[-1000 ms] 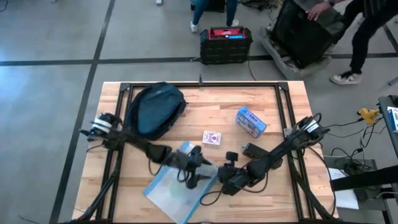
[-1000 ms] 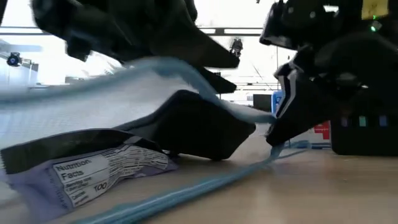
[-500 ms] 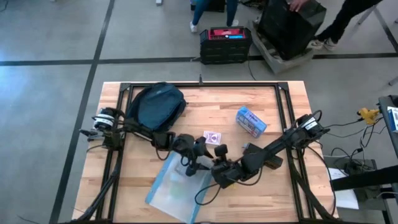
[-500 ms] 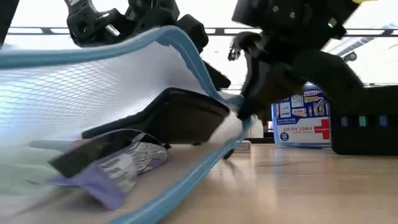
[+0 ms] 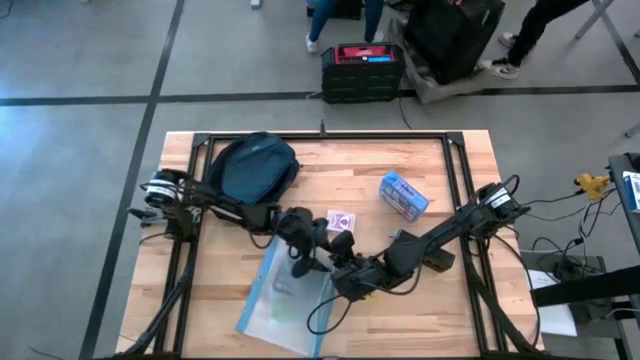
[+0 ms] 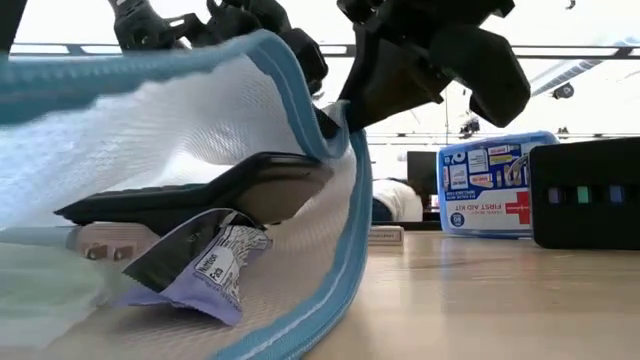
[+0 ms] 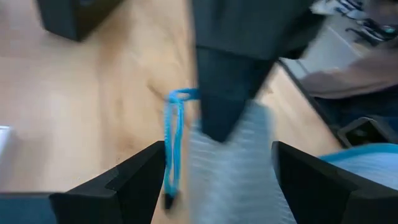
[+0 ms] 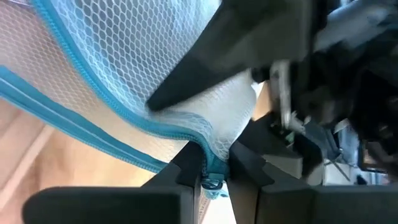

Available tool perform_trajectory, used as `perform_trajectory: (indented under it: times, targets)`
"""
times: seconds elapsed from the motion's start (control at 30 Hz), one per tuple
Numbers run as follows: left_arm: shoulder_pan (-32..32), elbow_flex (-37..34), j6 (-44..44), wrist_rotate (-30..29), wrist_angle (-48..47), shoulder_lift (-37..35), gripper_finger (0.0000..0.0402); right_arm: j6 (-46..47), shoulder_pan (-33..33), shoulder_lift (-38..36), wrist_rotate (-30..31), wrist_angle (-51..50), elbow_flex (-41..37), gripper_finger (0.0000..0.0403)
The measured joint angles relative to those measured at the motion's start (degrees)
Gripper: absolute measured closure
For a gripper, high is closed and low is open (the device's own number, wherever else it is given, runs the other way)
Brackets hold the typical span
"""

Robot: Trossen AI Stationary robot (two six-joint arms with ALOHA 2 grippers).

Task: Unpack backpack
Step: Close the transparent zip bag

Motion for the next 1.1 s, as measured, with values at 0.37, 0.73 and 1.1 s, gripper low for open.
perform_trajectory:
  times: [0.37, 0.73, 1.1]
  targets:
    - [2.5, 0.0, 0.8, -0.6, -1.3, -2.8, 0.0127, 0.2, 0.0, 0.0, 0.0, -0.1, 0.1, 0.0370]
    - [3.5, 0.0, 1.3, 2.4, -1.5, -1.6, 0.0236, -0.9, 0.0, 0.0, 0.0, -0.1, 0.1, 0.0364]
    - [3.7, 0.0, 1.9, 2.2, -2.2, -1.0, 0.0400, 7.7, 0.5, -0.5, 0.5, -5.6, 0.4, 0.0345]
